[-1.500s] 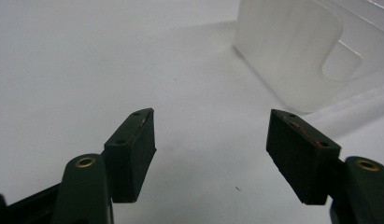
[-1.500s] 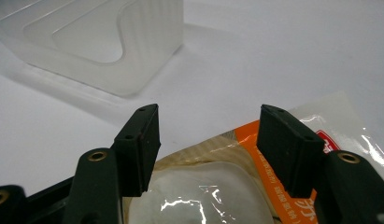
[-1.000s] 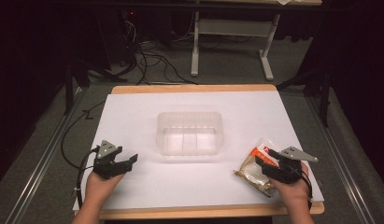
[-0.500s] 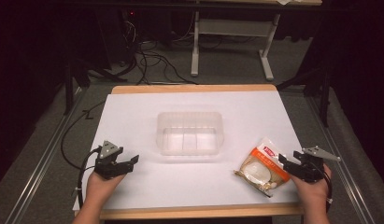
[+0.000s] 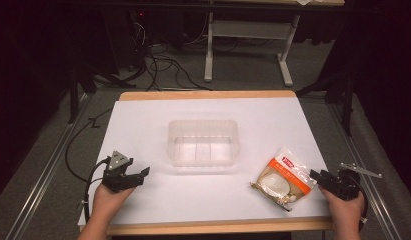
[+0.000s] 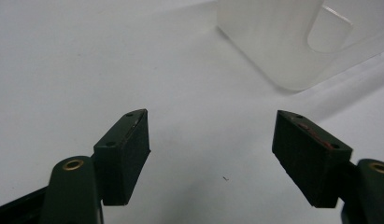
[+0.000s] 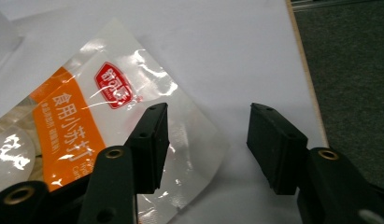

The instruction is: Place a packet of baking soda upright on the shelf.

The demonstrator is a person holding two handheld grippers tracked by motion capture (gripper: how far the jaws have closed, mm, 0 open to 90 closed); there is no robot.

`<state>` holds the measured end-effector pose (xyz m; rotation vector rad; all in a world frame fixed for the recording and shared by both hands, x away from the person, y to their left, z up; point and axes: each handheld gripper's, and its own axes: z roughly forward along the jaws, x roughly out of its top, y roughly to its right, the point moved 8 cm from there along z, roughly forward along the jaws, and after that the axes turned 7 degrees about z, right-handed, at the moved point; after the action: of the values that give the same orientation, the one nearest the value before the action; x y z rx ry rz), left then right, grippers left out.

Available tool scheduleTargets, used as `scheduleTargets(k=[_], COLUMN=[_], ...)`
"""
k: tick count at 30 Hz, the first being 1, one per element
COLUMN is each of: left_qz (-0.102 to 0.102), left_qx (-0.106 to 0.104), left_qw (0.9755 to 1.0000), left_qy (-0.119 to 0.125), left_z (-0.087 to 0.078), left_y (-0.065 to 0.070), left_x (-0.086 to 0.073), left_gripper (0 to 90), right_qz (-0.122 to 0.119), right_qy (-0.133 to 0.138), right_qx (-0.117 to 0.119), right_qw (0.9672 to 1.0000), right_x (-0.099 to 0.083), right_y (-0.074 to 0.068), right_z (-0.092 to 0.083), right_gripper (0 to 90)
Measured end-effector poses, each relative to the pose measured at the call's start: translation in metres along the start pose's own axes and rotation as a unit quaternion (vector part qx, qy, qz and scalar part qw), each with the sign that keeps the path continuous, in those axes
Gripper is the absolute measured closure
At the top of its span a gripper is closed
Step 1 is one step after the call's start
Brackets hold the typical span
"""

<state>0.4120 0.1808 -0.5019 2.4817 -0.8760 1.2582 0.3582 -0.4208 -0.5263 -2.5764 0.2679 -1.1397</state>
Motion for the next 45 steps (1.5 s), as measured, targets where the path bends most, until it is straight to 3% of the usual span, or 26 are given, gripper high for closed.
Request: scheduleTargets(k=[6, 10, 14, 18, 21, 22, 23, 24, 29, 38, 41, 45], left_qz=[0.004, 0.014, 0.02, 0.021, 0.022, 0.023, 0.024, 0.024, 0.026, 0.026, 0.026, 0.029], left_qx=[-0.002, -0.005, -0.006, -0.007, -0.007, -0.008, -0.008, -0.008, -0.008, -0.008, -0.009, -0.008], left_qw=[1.0, 0.9999, 0.9998, 0.9998, 0.9997, 0.9997, 0.9997, 0.9997, 0.9996, 0.9996, 0.9996, 0.9995], left_qy=[0.0, -0.005, -0.005, -0.005, -0.005, -0.005, -0.005, -0.005, -0.007, -0.006, -0.007, -0.009], left_z=[0.0, 0.0, 0.0, 0.001, 0.001, 0.001, 0.001, 0.001, 0.001, 0.002, 0.002, 0.003], left_y=[0.002, 0.004, 0.005, 0.006, 0.007, 0.007, 0.007, 0.007, 0.008, 0.008, 0.009, 0.009], left_x=[0.0, 0.0, 0.0, 0.0, 0.0, 0.0, 0.0, 0.0, 0.0, 0.0, 0.0, 0.0], left_gripper=[28.2, 28.3, 28.4, 28.4, 28.4, 28.4, 28.5, 28.5, 28.4, 28.4, 28.4, 28.4], right_qz=[-0.004, -0.011, -0.012, -0.027, -0.062, -0.062, -0.08, -0.08, -0.112, -0.113, -0.111, -0.119], right_qy=[-0.023, -0.028, -0.026, -0.017, 0.008, 0.008, 0.024, 0.024, 0.051, 0.09, 0.109, 0.117], right_qx=[0.037, 0.032, 0.032, 0.048, 0.057, 0.057, 0.065, 0.065, 0.072, 0.1, 0.113, 0.111], right_qw=[0.999, 0.999, 0.9991, 0.9983, 0.9964, 0.9964, 0.9944, 0.9944, 0.9898, 0.9844, 0.9813, 0.9798], right_x=[-0.004, -0.005, -0.002, 0.002, 0.01, 0.01, 0.016, 0.016, 0.024, 0.035, 0.042, 0.05], right_y=[-0.011, -0.012, -0.012, -0.021, -0.04, -0.04, -0.052, -0.052, -0.078, -0.103, -0.111, -0.117], right_z=[0.003, 0.003, 0.0, -0.004, -0.011, -0.011, -0.017, -0.017, -0.024, -0.036, -0.045, -0.05], right_gripper=[65.2, 71.1, 89.5, 90.0, 90.0, 90.0, 90.0, 90.0, 90.0, 90.0, 90.0, 90.0])
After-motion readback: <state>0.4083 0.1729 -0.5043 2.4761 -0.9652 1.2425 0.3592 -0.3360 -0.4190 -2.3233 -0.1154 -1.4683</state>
